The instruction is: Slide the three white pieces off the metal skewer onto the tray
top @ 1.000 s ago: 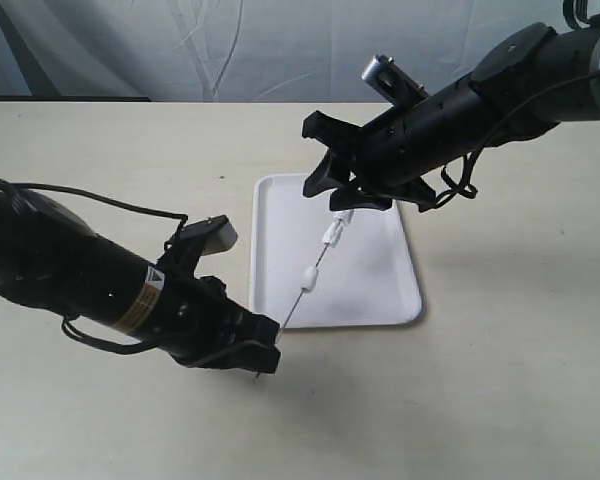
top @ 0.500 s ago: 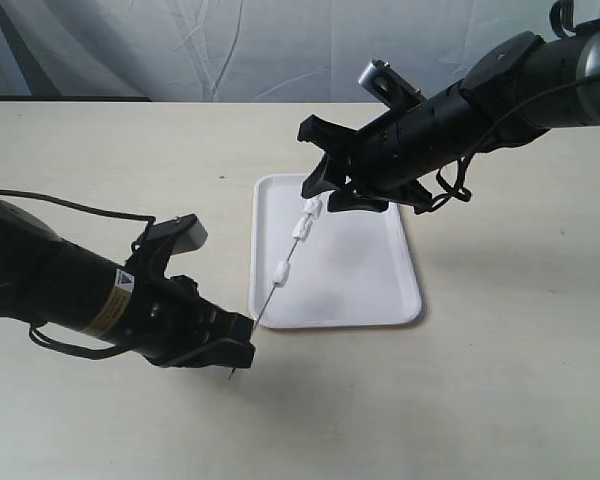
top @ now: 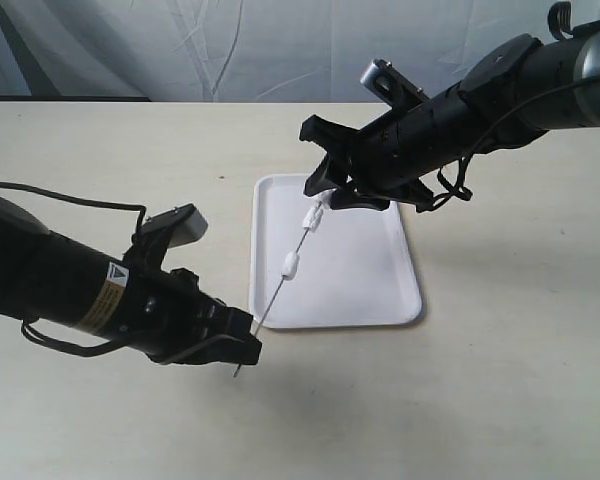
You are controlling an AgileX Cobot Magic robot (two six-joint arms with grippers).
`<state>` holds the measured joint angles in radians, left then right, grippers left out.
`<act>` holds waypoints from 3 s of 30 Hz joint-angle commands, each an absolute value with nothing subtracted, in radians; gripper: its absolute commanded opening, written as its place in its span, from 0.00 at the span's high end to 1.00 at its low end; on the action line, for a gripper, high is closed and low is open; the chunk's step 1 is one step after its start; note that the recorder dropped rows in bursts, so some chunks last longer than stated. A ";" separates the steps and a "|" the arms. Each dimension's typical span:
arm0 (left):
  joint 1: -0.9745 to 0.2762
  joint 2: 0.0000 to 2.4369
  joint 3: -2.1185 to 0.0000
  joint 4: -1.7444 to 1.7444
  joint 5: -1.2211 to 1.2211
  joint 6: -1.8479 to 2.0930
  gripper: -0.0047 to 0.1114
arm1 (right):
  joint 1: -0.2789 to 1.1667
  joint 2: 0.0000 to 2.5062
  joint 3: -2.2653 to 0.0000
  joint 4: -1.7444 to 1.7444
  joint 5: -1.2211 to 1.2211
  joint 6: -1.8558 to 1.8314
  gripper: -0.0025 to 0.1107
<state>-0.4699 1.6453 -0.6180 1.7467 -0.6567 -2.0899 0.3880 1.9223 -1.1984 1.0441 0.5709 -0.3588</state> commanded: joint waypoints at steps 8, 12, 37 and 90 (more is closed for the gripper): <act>-0.469 1.631 -0.612 1.744 -0.682 -2.090 0.96 | 0.389 1.920 -1.202 1.036 0.543 -0.364 0.64; -0.469 1.620 -0.612 1.744 -0.682 -2.090 0.96 | 0.389 1.929 -1.202 1.036 0.538 -0.364 0.64; -0.469 1.618 -0.596 1.744 -0.681 -2.090 0.96 | 0.389 1.940 -1.202 1.036 0.538 -0.364 0.78; -0.469 1.524 -0.488 1.744 -0.504 -2.049 0.96 | 0.391 2.038 -1.202 1.011 0.635 -0.393 0.66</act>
<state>-0.4699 1.5309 -0.4749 1.7507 -0.5362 -2.0498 0.3896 2.0534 -1.1984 1.0066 0.5882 -0.3714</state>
